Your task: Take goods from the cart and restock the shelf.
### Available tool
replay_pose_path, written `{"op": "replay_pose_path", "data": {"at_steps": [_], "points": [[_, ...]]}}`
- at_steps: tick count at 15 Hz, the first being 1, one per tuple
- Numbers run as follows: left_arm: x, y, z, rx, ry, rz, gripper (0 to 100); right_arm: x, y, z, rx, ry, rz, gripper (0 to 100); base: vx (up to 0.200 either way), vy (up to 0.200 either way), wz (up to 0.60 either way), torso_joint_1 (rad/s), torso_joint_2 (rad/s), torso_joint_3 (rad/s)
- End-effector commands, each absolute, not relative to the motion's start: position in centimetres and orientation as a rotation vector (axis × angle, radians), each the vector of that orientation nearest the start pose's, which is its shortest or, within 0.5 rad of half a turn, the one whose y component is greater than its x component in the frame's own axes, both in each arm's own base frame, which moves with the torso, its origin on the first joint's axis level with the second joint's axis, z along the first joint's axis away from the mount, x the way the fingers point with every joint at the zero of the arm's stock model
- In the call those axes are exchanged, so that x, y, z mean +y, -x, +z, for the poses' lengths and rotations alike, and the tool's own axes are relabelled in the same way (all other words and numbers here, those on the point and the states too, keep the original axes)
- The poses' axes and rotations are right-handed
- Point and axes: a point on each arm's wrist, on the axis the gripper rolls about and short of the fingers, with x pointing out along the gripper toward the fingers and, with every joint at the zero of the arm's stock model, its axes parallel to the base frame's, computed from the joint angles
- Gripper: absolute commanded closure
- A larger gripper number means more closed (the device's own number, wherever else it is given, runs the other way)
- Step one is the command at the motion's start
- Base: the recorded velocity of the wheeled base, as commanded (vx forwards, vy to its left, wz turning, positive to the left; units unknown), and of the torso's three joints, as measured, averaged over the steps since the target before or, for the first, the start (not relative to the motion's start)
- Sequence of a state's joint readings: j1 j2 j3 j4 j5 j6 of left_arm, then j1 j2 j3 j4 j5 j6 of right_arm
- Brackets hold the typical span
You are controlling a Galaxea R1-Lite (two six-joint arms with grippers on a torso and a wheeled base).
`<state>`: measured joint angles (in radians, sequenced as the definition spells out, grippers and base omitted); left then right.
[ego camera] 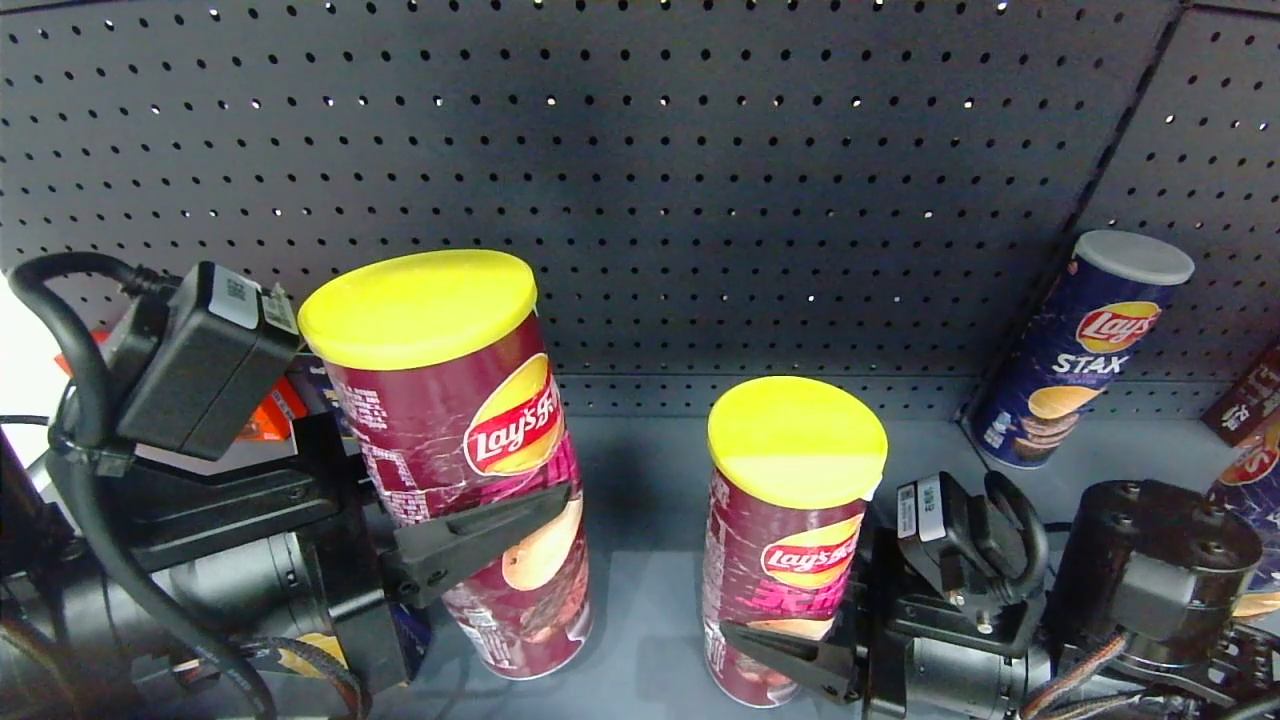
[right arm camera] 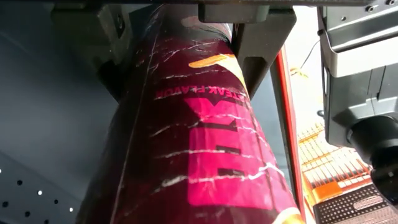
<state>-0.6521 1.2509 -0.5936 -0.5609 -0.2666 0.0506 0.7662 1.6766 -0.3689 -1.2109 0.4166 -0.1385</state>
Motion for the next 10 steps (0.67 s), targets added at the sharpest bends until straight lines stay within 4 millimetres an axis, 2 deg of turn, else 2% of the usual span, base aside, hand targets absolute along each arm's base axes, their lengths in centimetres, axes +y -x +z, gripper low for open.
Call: {"op": "replay_pose_path", "data": {"at_steps": [1,6,7,10], "points": [[-12.09,-14.86,22.79,0.075,-0.066,-0.92,100,18.19,-17.56,13.57,0.025,0.142,1.189,100,0.0,0.0,0.0,0.0,0.0,0.0],[-12.06,-14.83,22.78,0.075,-0.066,-0.92,100,18.42,-17.69,13.08,0.017,0.145,1.192,100,0.0,0.0,0.0,0.0,0.0,0.0],[-12.09,-14.86,22.75,0.077,-0.066,-0.92,100,18.41,-17.67,13.07,0.017,0.145,1.192,0,0.0,0.0,0.0,0.0,0.0,0.0],[-12.07,-14.83,22.82,0.073,-0.066,-0.92,100,18.0,-17.25,12.68,0.03,0.152,1.193,0,0.0,0.0,0.0,0.0,0.0,0.0]]}}
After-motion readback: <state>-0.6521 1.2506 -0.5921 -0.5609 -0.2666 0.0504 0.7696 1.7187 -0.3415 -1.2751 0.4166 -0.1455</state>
